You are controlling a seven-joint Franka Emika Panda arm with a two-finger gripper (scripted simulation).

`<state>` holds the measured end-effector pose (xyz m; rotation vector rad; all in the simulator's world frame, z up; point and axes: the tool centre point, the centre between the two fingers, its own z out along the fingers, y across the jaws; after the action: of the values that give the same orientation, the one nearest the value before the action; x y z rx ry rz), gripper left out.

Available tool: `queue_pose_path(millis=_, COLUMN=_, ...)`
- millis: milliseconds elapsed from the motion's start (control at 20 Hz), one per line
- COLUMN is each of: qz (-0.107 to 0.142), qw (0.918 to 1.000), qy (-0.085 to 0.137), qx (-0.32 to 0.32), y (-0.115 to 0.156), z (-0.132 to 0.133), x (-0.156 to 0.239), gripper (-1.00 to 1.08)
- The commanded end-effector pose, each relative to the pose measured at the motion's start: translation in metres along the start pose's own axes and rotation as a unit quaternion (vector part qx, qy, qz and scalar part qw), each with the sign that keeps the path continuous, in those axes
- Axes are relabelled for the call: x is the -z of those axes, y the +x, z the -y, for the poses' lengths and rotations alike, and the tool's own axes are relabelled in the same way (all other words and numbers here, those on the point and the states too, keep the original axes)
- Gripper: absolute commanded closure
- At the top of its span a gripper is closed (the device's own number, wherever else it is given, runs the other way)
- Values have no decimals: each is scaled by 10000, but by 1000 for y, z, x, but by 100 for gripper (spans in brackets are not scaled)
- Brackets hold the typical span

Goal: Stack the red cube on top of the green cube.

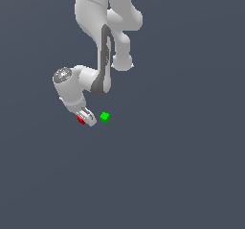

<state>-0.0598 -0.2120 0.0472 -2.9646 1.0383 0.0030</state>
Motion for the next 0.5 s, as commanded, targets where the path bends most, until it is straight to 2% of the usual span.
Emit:
queue_pose_path(millis=0, qz=-7, qw=10000, qy=5, qx=-3, y=0, z=0, x=16, gripper=108)
queue_pose_path(millis=450, qz=-8, qw=10000, qy=2, qx=-3, y=0, z=0, x=67, gripper=108)
